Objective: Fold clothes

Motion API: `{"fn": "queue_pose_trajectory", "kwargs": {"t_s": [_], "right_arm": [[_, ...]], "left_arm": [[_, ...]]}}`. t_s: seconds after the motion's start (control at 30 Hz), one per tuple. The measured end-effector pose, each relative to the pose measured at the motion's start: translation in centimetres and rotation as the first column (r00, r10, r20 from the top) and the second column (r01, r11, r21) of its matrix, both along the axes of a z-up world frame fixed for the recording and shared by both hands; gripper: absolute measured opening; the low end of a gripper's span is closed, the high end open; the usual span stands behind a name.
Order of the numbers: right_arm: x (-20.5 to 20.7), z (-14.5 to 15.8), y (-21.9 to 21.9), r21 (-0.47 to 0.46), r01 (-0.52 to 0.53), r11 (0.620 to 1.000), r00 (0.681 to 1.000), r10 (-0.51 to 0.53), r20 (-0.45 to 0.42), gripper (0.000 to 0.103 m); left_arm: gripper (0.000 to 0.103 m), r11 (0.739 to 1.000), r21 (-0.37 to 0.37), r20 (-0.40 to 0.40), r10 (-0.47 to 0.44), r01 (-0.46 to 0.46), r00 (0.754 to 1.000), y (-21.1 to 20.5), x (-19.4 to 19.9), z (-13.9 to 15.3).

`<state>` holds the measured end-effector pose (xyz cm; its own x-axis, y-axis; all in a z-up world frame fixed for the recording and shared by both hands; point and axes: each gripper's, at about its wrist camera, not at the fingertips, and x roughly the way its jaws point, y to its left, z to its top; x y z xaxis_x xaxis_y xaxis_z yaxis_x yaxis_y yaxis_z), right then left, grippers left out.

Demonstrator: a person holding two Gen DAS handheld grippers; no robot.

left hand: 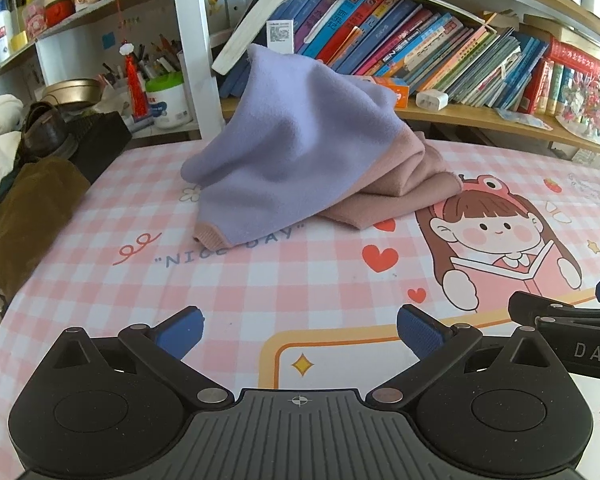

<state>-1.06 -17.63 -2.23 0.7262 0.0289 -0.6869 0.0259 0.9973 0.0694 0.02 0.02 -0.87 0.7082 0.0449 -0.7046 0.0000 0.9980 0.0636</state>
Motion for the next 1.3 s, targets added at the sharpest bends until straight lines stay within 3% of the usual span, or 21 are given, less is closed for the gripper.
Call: {"fn": "queue_pose_trajectory", "kwargs": {"t_s": [0.7,1.3], "right_arm": [[0.02,0.01,0.1,0.0,-0.001,1.0,1.0,0.001,-0.008,0.103],[-0.29,0.12,0.11,0.0,-0.004,1.0,1.0,0.004,-0.008,0.103]], "left_arm": [[0.103,1.0,-0.008,-0.006,0.0,0.0,1.0,0.23,0.15,0.51],[0.103,0.999,0.036,0.002,0.028,-0.028,1.0,0.32,-0.18,0.92]]}}
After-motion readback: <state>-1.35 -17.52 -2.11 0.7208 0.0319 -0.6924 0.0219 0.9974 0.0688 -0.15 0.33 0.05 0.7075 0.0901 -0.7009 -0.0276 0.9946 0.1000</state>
